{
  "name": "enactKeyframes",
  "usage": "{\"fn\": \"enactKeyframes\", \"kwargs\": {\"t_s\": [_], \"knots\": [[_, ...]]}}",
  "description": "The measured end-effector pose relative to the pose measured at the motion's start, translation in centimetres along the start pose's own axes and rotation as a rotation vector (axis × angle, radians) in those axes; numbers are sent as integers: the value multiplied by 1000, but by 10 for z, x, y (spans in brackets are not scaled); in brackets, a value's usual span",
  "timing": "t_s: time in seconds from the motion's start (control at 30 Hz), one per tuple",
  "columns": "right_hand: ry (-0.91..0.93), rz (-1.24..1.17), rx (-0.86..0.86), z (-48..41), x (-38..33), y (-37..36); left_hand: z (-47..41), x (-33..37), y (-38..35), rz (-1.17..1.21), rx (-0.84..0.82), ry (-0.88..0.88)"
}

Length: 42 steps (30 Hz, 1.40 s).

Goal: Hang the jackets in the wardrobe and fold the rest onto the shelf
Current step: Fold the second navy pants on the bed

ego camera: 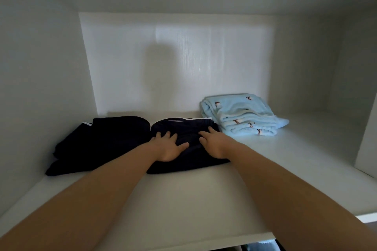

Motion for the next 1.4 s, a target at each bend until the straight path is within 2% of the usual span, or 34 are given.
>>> {"fn": "enactKeyframes", "kwargs": {"t_s": [0.43, 0.57, 0.67, 0.73, 0.87, 0.97, 1.1, 1.17, 1.23, 1.3, 1.4], "knots": [[-3, 23, 133, -24, 9, -14, -27, -5, -3, 47, 50, 1], [-89, 172, 222, -11, 4, -6, -17, -1, -3, 2, 159, -28], [-118, 273, 235, 0, -7, 1, 1, 10, 1, -155, 312, -82], [-73, 212, 212, 9, -13, 2, 11, 17, 4, -244, 356, -146], [-5, 72, 187, 40, -13, 28, 32, 26, 27, -95, 307, -230], [-82, -104, 209, 87, -16, 50, 68, 50, 39, -10, 349, -325], [-176, -321, 374, 190, -25, 67, 144, 90, 23, -1, 321, -377], [-257, -330, 511, 255, -22, 66, 197, 107, 7, 21, 380, -507], [-337, -326, 665, 328, -20, 62, 253, 124, -11, 186, 435, -735], [-473, -324, 756, 403, -21, 50, 308, 139, -33, 437, 341, -931], [-739, -270, 746, 514, -32, 25, 373, 169, -84, 663, -5, -1079]]}}
Point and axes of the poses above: each hand's wrist, its own z-axis away from the middle knuckle, its own y-axis out of the back of the hand, x = y × z, the point moved 4 cm from there along -z, towards the middle knuckle, and after that the axes turned 12 degrees about z, right-handed, at the moved point
